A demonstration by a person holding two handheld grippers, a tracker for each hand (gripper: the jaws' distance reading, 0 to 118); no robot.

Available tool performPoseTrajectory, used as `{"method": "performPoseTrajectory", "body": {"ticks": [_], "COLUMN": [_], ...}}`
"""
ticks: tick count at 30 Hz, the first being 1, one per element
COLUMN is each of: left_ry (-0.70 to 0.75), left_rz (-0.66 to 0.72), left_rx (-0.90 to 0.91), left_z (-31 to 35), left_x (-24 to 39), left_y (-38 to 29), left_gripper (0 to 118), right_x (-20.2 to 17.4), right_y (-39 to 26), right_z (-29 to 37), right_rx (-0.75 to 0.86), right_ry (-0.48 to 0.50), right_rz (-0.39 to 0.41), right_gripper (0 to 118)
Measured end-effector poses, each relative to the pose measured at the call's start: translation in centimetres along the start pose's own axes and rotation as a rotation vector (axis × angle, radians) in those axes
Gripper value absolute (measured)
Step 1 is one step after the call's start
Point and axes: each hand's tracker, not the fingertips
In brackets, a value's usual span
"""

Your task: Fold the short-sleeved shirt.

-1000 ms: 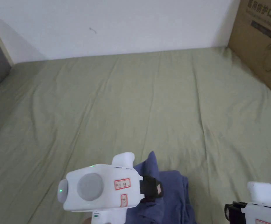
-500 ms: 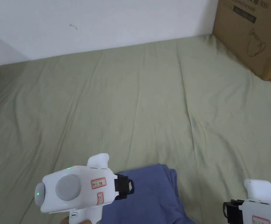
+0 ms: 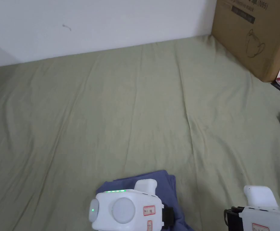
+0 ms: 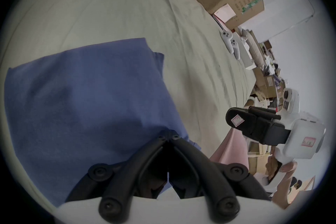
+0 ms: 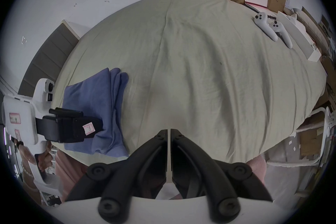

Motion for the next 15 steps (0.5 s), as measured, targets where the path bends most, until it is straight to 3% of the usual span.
{"method": "performPoseTrajectory", "body": {"ticks": [4, 9, 15], "left_ry": [0.007, -0.041, -0.193], "left_rz": [-0.054, -0.092, 0.034], "left_rx": [-0.040, -0.047, 0.021], "left_z": [-1.3, -1.6, 1.9], "left_x": [1.7, 2.5, -0.3], "left_y": [-0.6, -0.9, -1.1], "left_gripper": [0, 0, 0], "right_x": [0.5, 0.0, -1.5], "right_y": [-0.2, -0.2, 0.7], "right_z": [-0.1, 0.1, 0.8], "right_rx": [-0.005, -0.012, 0.003], "right_ry": [-0.004, -0.009, -0.010], "right_rz": [-0.031, -0.014, 0.026], "right_gripper": [4, 4, 4]}}
